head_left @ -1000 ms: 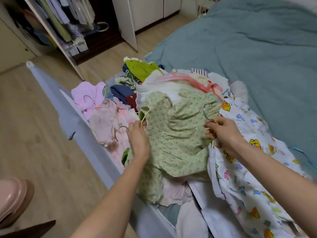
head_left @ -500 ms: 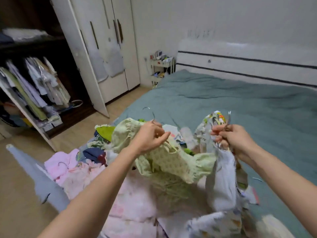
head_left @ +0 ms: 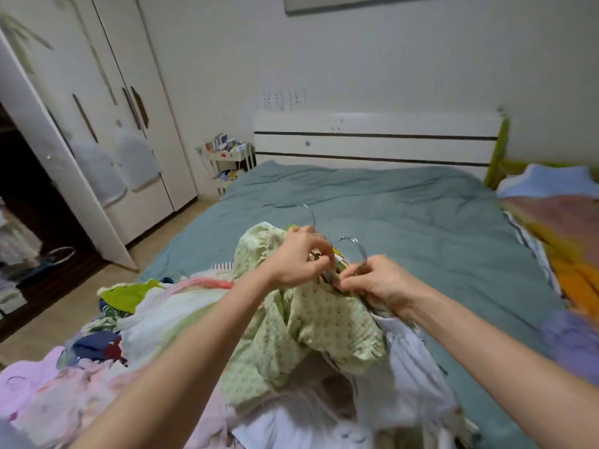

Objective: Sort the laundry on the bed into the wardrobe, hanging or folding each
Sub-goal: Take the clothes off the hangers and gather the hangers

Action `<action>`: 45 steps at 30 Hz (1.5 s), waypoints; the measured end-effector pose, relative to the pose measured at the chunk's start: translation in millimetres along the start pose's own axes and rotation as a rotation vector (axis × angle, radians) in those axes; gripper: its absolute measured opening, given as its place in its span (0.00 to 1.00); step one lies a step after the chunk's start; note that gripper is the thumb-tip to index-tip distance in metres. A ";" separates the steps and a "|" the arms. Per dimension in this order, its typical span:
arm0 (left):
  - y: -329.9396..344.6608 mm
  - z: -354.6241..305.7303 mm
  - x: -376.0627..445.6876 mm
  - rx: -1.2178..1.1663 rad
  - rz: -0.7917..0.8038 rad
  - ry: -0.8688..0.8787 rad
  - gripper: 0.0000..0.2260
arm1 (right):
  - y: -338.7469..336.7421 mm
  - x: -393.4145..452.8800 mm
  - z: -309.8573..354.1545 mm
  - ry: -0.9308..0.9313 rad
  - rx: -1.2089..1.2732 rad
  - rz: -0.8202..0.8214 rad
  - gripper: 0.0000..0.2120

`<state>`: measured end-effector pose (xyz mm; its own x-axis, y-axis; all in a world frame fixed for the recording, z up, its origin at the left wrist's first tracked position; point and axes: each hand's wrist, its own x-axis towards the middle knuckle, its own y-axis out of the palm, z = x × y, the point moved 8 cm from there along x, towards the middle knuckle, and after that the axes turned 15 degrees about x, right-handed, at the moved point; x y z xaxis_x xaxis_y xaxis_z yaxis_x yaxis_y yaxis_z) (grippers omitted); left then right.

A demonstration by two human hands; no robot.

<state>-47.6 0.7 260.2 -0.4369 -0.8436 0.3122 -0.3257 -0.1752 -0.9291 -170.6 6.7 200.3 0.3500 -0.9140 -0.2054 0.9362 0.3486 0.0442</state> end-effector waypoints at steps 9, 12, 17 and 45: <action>34.0 16.7 -15.0 -0.813 -0.302 -0.645 0.08 | -46.3 -7.5 4.8 -0.005 0.170 -0.134 0.04; 45.7 8.0 14.6 -1.128 -0.118 -0.770 0.10 | -51.9 -11.8 4.5 -0.008 0.130 -0.143 0.04; 71.9 5.9 37.4 -1.189 0.081 -0.813 0.03 | -62.6 -11.9 -3.9 -0.028 0.204 -0.181 0.03; 110.4 -14.1 54.6 -1.173 0.552 -0.594 0.09 | -82.3 14.7 -30.3 0.000 0.585 -0.160 0.23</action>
<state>-119.3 -57.6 177.4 -0.4190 -0.7994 -0.4305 -0.8544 0.5076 -0.1111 -243.5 -29.2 164.0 0.2037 -0.9455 -0.2542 0.8390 0.0348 0.5430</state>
